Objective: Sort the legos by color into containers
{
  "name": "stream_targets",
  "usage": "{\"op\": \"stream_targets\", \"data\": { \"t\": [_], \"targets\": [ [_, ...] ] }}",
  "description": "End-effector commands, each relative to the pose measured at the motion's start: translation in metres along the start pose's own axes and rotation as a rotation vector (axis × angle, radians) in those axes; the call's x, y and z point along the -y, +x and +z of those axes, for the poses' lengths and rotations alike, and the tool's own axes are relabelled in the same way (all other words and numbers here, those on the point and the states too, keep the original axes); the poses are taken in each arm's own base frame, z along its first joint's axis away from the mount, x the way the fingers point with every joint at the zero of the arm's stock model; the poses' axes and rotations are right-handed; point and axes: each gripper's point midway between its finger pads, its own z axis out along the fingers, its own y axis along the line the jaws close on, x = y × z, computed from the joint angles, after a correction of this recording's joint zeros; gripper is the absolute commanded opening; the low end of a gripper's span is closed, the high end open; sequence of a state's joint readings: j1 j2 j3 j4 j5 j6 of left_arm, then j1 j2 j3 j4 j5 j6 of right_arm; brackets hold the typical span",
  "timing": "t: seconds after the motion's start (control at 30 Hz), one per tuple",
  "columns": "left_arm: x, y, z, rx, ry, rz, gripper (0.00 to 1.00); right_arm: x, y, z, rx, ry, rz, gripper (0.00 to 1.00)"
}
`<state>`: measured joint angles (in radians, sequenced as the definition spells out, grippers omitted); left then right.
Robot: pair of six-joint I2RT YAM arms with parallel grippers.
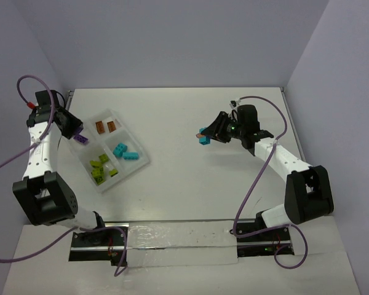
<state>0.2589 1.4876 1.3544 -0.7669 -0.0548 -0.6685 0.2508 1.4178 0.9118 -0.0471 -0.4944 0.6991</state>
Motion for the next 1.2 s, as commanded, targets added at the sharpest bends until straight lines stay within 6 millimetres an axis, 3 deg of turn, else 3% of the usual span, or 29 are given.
{"op": "stream_targets", "data": {
  "t": [0.0, 0.13, 0.23, 0.37, 0.5, 1.03, 1.1, 1.17],
  "targets": [
    [-0.004, -0.025, -0.002, 0.057, -0.06, 0.041, 0.0, -0.008, 0.001, -0.009, 0.018, -0.029, -0.031, 0.0],
    [-0.003, -0.024, 0.006, 0.04, -0.069, 0.044, 0.0, -0.003, 0.006, -0.008, 0.004, -0.024, -0.024, 0.0],
    [-0.004, -0.007, 0.011, -0.002, -0.039, 0.028, 0.0, -0.001, 0.008, -0.008, 0.005, -0.018, -0.021, 0.0],
    [-0.007, -0.008, 0.017, 0.022, -0.042, 0.012, 0.0, -0.001, 0.01, -0.009, 0.007, -0.022, -0.011, 0.0],
    [0.007, 0.0, 0.029, -0.038, 0.02, 0.029, 0.0, 0.003, 0.015, -0.008, -0.012, -0.017, -0.013, 0.0],
    [0.003, -0.002, 0.07, -0.06, -0.024, 0.027, 0.02, 0.025, 0.038, -0.009, -0.035, 0.015, 0.027, 0.0],
    [-0.003, -0.005, 0.073, -0.044, -0.059, 0.023, 0.12, 0.026, 0.039, -0.009, -0.035, 0.018, 0.027, 0.0],
    [-0.01, -0.004, 0.079, -0.048, -0.077, 0.017, 0.44, 0.024, 0.036, -0.01, -0.025, 0.017, 0.01, 0.0]
  ]
}}
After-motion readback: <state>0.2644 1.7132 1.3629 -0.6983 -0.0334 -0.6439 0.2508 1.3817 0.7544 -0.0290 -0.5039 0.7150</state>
